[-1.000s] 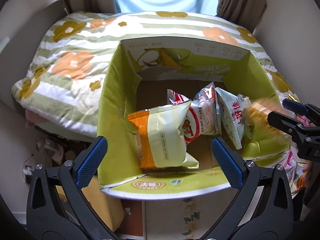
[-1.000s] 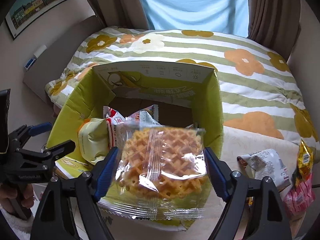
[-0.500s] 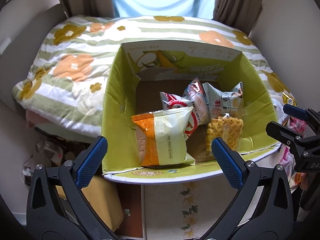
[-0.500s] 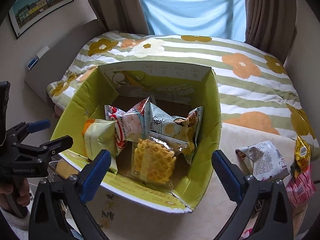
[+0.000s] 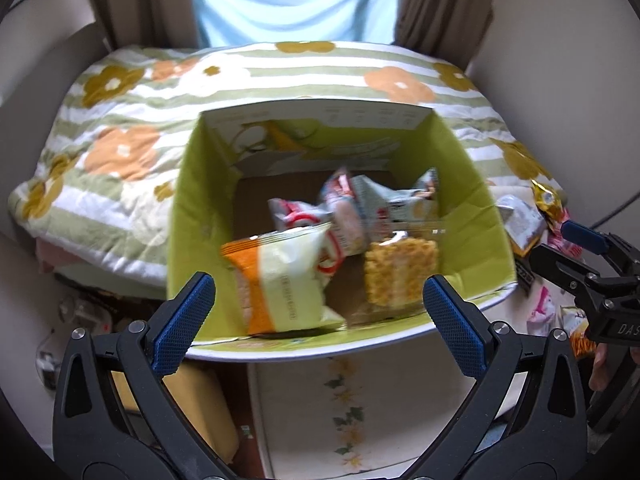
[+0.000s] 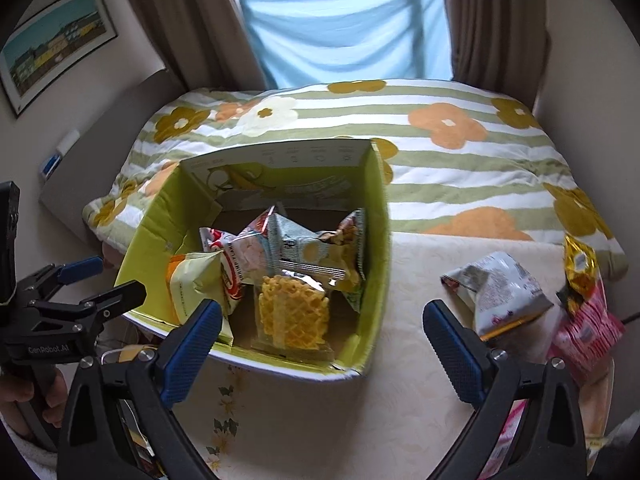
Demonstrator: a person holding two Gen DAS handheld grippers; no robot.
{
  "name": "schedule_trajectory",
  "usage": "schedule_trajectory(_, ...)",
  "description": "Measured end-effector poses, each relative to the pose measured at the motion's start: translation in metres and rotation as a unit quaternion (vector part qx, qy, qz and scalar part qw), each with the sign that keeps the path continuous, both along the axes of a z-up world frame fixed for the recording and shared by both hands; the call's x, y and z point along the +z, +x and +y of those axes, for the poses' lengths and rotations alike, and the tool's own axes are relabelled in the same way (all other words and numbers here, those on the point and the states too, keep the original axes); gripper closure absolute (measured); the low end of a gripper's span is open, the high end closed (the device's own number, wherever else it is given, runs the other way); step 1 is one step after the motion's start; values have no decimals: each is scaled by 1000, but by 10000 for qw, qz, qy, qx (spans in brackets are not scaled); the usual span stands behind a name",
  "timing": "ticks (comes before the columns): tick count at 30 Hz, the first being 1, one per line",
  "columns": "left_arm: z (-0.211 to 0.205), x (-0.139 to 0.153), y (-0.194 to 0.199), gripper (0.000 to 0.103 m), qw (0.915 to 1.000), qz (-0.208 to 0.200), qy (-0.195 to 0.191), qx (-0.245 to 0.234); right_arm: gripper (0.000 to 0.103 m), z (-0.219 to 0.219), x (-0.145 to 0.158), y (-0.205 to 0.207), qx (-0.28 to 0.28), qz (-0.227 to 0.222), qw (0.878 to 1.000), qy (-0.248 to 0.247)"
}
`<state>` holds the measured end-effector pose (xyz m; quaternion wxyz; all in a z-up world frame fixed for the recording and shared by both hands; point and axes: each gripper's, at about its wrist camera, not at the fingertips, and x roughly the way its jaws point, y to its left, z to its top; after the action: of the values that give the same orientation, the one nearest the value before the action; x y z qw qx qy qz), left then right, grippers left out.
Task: Organize snacks
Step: 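Move both tools back toward the remaining snacks on the board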
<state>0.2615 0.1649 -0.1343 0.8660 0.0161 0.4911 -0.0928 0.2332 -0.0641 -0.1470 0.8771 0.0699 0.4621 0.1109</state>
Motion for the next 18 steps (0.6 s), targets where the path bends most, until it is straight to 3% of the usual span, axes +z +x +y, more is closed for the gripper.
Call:
schedule_trajectory(7, -69, 16, -7, 0, 9987, -132, 41, -501, 3, -50, 13, -18, -387, -198, 9987, -263)
schedule_trajectory(14, -154, 27, -9, 0, 9969, -143, -190, -753, 3, -131, 28, -37, -900, -406, 9947, -289)
schedule_trajectory(18, -208, 28, -7, 0, 9958, -164, -302, -850, 3, -182, 21, -42, -1223, -260, 9918, -254)
